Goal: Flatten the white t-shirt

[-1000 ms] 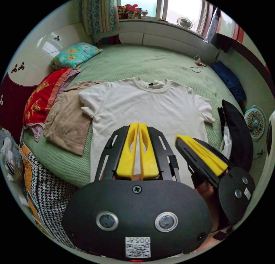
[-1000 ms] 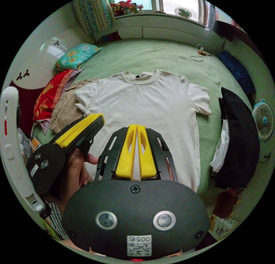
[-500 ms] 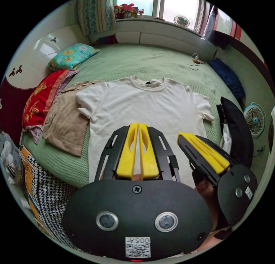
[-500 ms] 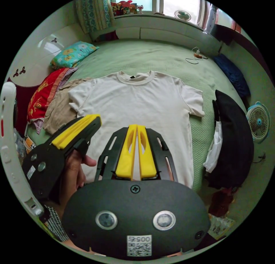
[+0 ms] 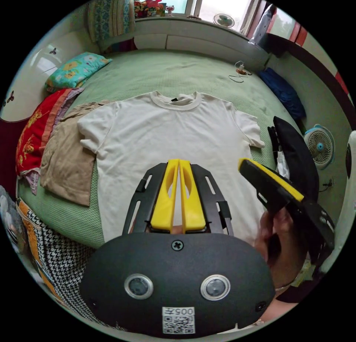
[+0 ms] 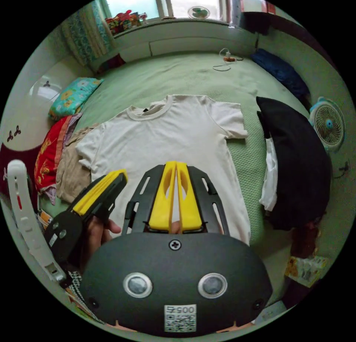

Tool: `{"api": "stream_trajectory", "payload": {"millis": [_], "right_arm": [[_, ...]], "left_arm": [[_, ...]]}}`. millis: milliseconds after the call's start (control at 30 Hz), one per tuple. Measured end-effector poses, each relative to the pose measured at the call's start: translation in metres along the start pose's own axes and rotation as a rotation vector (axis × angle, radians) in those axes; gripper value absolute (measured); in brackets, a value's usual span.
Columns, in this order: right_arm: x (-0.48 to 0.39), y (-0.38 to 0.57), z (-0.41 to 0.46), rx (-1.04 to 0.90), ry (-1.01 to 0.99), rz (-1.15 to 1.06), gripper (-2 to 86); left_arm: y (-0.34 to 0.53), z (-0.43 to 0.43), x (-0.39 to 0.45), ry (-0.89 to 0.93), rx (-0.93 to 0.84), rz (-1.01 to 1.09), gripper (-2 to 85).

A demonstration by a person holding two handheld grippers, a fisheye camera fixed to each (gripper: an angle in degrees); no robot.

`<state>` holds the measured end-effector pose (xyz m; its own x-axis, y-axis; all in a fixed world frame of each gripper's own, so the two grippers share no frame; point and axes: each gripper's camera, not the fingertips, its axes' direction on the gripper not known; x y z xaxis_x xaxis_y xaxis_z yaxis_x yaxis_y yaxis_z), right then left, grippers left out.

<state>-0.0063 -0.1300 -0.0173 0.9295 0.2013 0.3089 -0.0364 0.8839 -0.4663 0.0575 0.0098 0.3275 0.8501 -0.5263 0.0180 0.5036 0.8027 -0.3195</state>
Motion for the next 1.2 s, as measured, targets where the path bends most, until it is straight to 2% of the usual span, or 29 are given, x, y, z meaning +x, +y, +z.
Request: {"api": "stream_trajectory", "payload": {"millis": [133, 300, 667, 867, 1067, 1200], "right_arm": [[0.024, 0.001, -0.003, 0.006, -0.017, 0.075, -0.9], [0.045, 0.01, -0.014, 0.111, 0.11, 0.102, -0.9], [0.094, 0.028, -0.03, 0.185, 0.037, 0.183, 0.2], [0.106, 0.038, -0.035, 0.21, -0.043, 0.148, 5.8], [0.115, 0.044, -0.038, 0.221, 0.005, 0.131, 7.0], [0.125, 0.048, -0.041, 0.238, 0.03, 0.136, 7.9]], "left_arm": [[-0.004, 0.006, 0.007, -0.007, -0.011, 0.052, -0.1], [-0.003, 0.005, 0.017, -0.012, 0.035, 0.151, -0.1], [-0.002, 0.009, 0.029, 0.101, 0.049, 0.306, 0.3], [-0.002, 0.016, 0.028, 0.102, 0.032, 0.324, 1.6], [-0.002, 0.014, 0.019, 0.207, 0.067, 0.303, 4.4], [-0.001, 0.014, 0.016, 0.205, 0.08, 0.306, 5.3]]}}
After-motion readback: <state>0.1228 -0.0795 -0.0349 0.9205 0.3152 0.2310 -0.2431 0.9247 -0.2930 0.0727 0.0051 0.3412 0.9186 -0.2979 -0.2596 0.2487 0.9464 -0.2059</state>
